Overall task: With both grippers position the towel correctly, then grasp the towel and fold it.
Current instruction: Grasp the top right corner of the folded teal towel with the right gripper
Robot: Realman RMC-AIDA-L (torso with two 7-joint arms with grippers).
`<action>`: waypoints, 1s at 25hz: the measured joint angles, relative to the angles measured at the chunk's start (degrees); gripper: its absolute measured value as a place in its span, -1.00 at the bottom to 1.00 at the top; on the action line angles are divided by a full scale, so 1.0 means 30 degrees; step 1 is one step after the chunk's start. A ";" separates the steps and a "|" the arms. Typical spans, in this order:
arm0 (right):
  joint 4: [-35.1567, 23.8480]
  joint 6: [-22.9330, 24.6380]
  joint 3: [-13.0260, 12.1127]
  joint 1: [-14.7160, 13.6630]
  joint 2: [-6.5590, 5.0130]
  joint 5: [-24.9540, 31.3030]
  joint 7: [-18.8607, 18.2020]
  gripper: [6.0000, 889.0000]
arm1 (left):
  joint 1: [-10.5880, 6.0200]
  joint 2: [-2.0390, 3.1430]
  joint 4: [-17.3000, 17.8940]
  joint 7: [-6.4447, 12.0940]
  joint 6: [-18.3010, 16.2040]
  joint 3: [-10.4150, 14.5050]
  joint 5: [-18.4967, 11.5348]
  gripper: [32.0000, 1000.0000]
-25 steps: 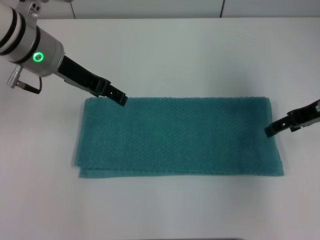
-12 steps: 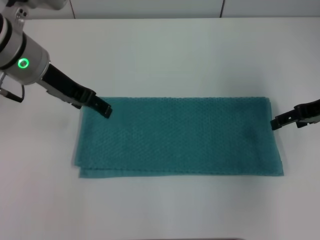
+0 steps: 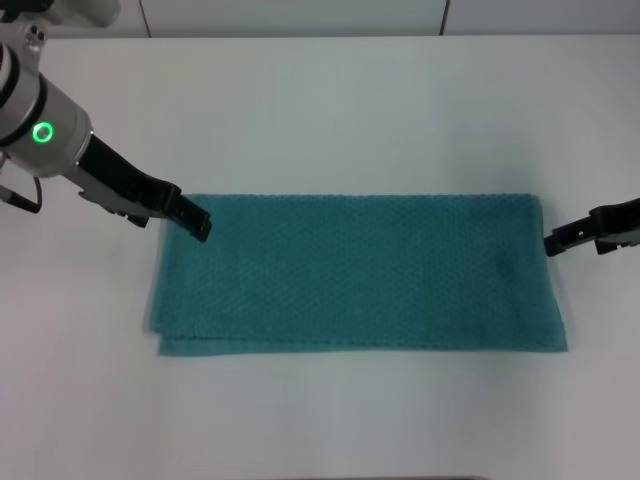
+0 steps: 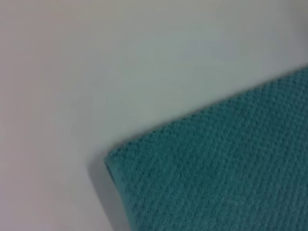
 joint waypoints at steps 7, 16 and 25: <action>0.2417 -0.1627 -0.0121 0.0760 -0.0454 -0.0008 0.0056 0.93 | -0.0038 0.0010 -0.0157 -0.0365 -0.0124 0.0183 0.0189 0.79; 0.3971 -0.2735 -0.0145 0.1768 -0.0501 -0.0521 0.0046 0.93 | -0.0196 -0.0028 -0.0370 -0.0437 -0.0391 0.0228 0.0471 0.79; 0.5594 -0.4382 -0.0533 0.2208 -0.0322 -0.0519 0.0027 0.93 | -0.0331 -0.0041 -0.0701 -0.0374 -0.0544 0.0236 0.0392 0.79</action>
